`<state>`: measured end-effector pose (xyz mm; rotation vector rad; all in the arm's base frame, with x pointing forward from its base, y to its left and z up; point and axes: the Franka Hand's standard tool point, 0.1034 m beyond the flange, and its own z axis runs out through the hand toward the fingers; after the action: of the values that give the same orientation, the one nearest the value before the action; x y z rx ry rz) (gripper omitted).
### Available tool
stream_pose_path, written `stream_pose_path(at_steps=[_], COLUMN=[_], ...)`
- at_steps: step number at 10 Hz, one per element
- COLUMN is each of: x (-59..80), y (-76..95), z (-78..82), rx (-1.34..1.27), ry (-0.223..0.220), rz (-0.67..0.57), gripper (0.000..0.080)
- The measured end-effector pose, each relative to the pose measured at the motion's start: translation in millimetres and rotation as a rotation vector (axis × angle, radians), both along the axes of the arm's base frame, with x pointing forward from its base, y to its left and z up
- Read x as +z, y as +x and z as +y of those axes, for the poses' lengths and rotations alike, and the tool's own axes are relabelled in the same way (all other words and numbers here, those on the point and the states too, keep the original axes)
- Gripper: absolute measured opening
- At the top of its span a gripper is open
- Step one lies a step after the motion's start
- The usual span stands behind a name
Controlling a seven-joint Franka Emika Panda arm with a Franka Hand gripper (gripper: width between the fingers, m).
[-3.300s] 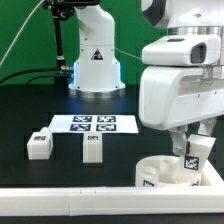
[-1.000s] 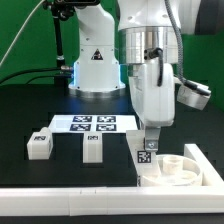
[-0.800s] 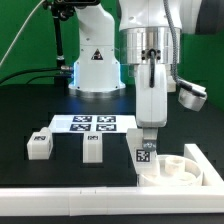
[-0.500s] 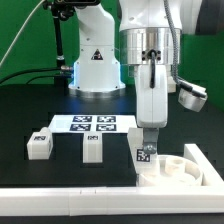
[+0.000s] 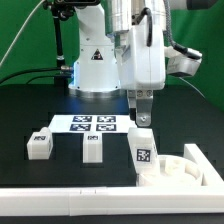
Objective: Assemble stool
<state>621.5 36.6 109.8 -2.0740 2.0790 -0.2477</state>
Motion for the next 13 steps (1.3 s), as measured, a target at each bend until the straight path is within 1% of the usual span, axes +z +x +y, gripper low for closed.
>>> stream_pose_path(at_steps=[3,4,5,6,7,8,9,10,11,13], x=[-0.6,0.1,1.0,2.6,4.4,2.5,-0.8,-0.5,-0.5,-1.2], y=[-0.2,0.3,-3.1,-10.0,-14.4,-17.1,-20.7,-20.2,-20.3,-21.1], z=[-0.3,-4.5,-20.7,-41.1,-58.3,-69.0,-68.2,-67.7,-68.9,-70.1], rx=[0.0,0.058,0.141,0.187,0.295,0.437,0.479,0.59,0.626,0.778], ry=[-0.001,-0.024,-0.065,-0.082,-0.115,-0.163,-0.187,-0.22,-0.231,-0.276], rz=[0.001,-0.014,-0.047,-0.064,-0.062,-0.059,-0.056,-0.054,-0.053,-0.048], gripper=[0.0649,0.0649,0.0649,0.0649,0.0649,0.0649,0.0649,0.0649,0.0649,0.0649])
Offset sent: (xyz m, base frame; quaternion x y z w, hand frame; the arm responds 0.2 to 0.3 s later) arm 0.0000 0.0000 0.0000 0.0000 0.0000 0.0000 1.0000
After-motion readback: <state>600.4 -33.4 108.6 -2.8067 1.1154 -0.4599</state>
